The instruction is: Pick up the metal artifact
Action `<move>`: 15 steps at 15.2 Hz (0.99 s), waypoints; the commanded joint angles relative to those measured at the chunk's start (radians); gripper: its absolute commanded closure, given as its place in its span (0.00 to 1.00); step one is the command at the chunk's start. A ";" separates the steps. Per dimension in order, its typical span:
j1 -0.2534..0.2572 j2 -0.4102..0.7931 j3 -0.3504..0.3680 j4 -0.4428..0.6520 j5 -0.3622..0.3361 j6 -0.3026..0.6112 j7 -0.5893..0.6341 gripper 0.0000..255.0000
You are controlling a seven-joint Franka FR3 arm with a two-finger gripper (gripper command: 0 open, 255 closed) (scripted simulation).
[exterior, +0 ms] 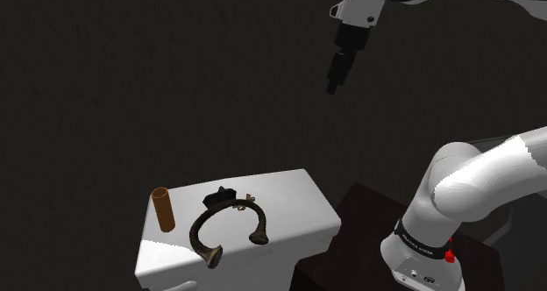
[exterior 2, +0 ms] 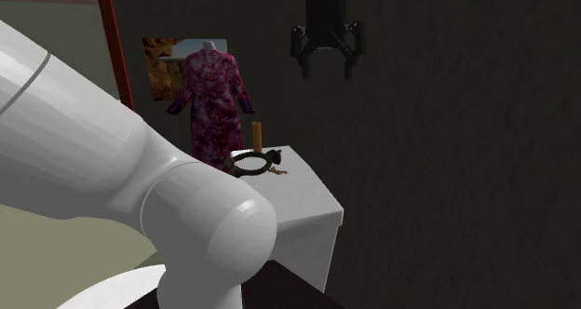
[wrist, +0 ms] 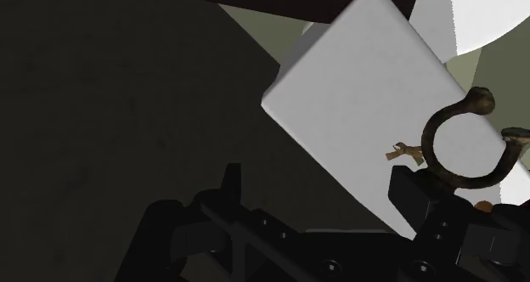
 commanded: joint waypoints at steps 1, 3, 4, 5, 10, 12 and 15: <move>0.000 0.000 0.000 0.000 0.000 0.000 0.000 0.00; 0.013 0.023 0.026 -0.030 0.018 0.047 0.022 0.00; 0.019 0.035 0.039 -0.043 0.026 0.071 0.033 0.00; 0.025 0.050 0.052 -0.056 0.035 0.095 0.043 0.00; 0.057 0.137 0.119 -0.101 0.073 0.217 0.096 0.00; 0.069 0.180 0.145 -0.112 0.085 0.267 0.117 0.00; 0.085 0.252 0.186 -0.119 0.100 0.340 0.149 0.00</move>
